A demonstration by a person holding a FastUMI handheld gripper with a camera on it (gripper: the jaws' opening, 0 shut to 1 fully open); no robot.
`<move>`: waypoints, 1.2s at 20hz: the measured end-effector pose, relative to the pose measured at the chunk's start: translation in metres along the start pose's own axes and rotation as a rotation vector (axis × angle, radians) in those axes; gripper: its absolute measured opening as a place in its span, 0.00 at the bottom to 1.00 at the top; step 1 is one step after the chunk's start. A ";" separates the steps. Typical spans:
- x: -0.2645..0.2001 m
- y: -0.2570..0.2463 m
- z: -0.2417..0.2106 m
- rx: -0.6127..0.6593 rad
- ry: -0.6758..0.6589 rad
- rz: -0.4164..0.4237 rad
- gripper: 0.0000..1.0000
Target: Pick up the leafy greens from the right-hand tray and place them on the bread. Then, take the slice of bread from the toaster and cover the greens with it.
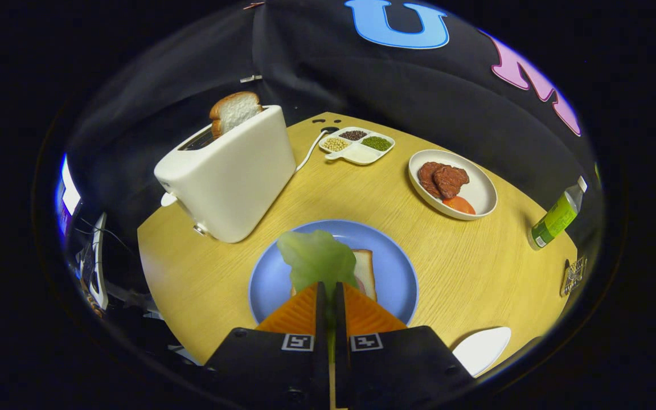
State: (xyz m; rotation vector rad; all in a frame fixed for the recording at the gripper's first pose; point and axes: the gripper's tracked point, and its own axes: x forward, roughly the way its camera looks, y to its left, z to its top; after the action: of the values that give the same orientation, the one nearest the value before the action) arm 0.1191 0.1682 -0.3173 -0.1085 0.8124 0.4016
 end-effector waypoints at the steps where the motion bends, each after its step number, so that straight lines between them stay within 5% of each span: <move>1: 0.002 0.001 0.002 0.002 -0.002 -0.003 0.13; 14: 0.017 0.025 -0.011 -0.031 0.042 -0.031 0.53; 16: 0.014 0.022 -0.007 -0.026 0.027 -0.041 0.68; 17: 0.012 0.021 -0.005 -0.022 0.019 -0.045 0.83; 20: -0.002 0.021 0.012 -0.011 -0.028 -0.048 1.00; 24: -0.026 0.030 0.055 -0.006 -0.120 -0.032 1.00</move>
State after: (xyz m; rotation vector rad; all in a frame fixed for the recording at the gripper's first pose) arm 0.1290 0.2014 -0.2587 -0.1014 0.6902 0.3766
